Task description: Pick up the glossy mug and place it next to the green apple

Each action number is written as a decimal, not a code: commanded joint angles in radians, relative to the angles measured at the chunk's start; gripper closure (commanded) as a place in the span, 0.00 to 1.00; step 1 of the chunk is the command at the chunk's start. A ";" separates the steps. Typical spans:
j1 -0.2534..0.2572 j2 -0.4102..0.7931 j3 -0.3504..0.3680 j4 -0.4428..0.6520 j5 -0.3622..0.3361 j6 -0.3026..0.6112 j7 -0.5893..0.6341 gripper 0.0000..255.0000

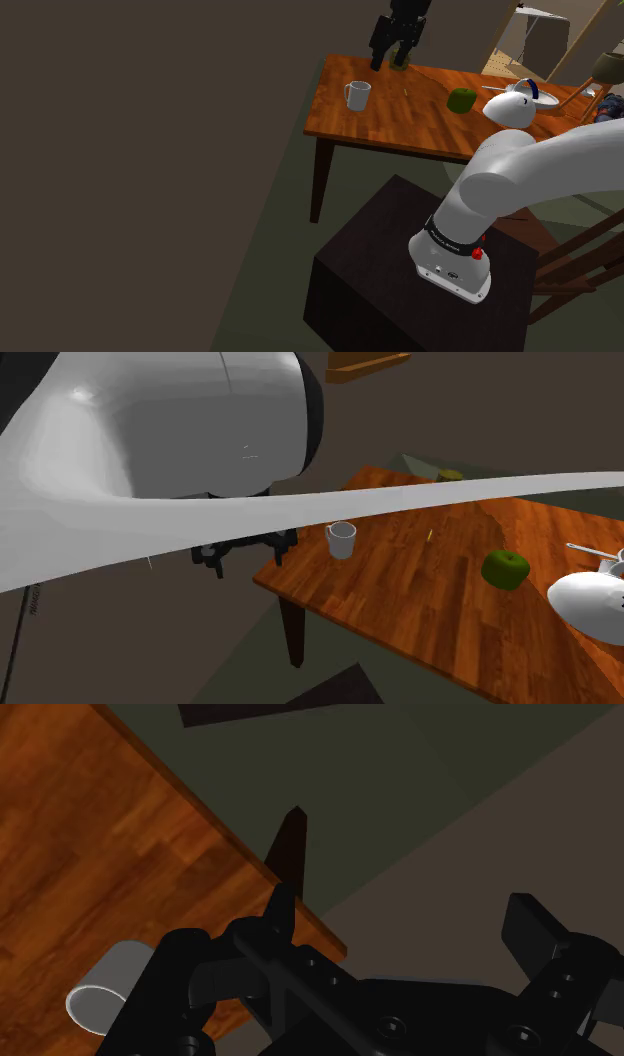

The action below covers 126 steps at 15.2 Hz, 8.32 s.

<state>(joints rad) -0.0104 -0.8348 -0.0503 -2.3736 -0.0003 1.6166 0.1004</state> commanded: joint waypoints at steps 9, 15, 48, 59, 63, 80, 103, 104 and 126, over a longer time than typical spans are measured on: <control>-0.046 0.224 -0.126 0.053 -0.053 0.148 -0.093 0.00; -0.067 0.417 -0.219 0.139 -0.058 0.238 -0.166 0.00; -0.301 1.378 -0.386 0.839 0.275 0.344 -0.499 0.00; -0.301 1.378 -0.386 0.840 0.275 0.343 -0.499 1.00; -0.301 1.378 -0.386 0.840 0.275 0.344 -0.499 1.00; -0.304 1.326 -0.402 0.966 0.245 0.171 -0.474 1.00; -0.401 1.327 -0.427 1.219 0.244 -0.082 -0.532 1.00; -0.416 1.326 -0.432 1.217 0.244 -0.082 -0.553 1.00; -0.874 1.588 -0.467 1.613 0.346 -0.233 -0.922 1.00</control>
<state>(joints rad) -0.8842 0.7550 -0.5158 -0.7422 0.3468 1.3680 -0.8132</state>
